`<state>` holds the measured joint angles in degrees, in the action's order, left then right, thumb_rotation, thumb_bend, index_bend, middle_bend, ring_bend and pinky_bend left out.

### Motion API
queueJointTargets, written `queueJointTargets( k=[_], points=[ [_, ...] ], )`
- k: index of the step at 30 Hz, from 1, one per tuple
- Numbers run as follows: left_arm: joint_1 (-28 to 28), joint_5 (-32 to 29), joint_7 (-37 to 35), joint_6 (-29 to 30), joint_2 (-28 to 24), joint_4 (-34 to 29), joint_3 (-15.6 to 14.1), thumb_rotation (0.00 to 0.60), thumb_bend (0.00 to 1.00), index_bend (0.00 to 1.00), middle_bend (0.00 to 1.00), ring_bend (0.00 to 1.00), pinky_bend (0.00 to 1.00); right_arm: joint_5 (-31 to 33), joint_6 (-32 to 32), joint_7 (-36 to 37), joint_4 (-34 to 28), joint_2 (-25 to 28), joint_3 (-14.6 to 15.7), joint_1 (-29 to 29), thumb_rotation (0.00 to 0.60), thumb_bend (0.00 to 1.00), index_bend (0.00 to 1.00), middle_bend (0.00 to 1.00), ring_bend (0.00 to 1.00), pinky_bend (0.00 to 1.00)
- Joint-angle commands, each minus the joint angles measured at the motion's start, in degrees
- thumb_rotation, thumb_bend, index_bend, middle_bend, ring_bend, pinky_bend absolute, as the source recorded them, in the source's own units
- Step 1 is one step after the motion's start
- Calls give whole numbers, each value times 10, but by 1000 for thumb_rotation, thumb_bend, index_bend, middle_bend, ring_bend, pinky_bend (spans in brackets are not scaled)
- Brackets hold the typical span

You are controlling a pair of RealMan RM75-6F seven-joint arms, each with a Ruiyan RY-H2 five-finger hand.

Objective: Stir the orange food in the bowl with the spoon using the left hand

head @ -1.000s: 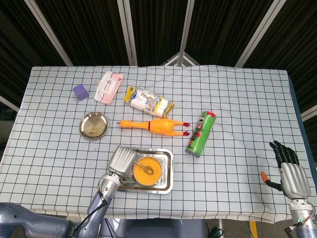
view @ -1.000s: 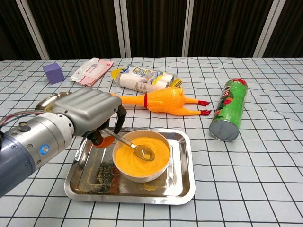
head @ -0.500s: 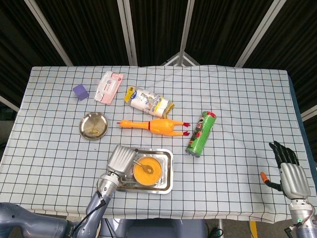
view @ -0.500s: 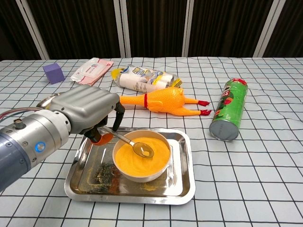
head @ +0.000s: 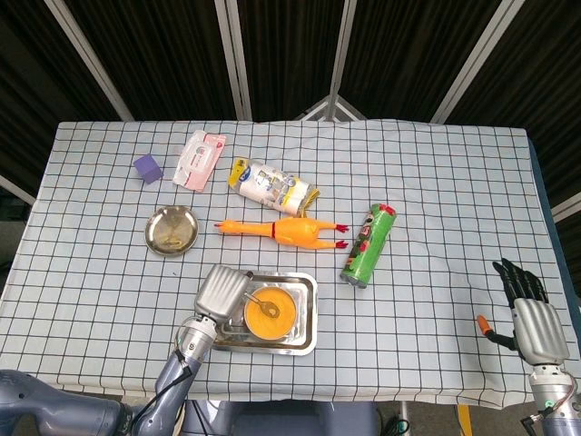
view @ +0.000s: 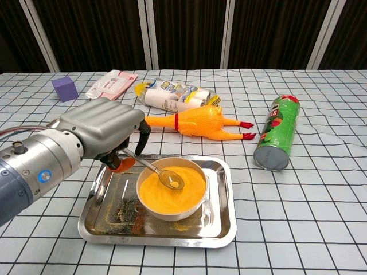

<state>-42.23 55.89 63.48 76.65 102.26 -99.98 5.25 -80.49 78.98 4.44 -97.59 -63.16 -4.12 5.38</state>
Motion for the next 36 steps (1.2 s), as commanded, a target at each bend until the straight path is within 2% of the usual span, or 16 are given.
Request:
queueJointTargets(
  k=[1,10,21,26,36],
  points=[
    [-5,17,8,1,-5,2,-4,600,676,779,1000,933,919,0,0,0,-1,0,0,0,600,371,0,0,0,0],
    [-33,115,49,-15,-30,27,-33,600,676,791,1000,934,919,2,0,-1,0,-1,-1,0,600,370,0,0,0,0],
    [-91,247,131,-92,-68,90,-75,600,676,796,1000,935,919,2,-1,4,-1,0,-2,1,600,370,0,0,0,0],
    [-112,283,145,-120,-74,106,-74,600,677,799,1000,935,919,3,-2,8,-1,1,-2,1,600,370,0,0,0,0],
    [-121,303,133,-131,-78,112,-46,600,675,802,1000,935,919,4,-5,13,0,3,-3,2,600,370,0,0,0,0]
  ],
)
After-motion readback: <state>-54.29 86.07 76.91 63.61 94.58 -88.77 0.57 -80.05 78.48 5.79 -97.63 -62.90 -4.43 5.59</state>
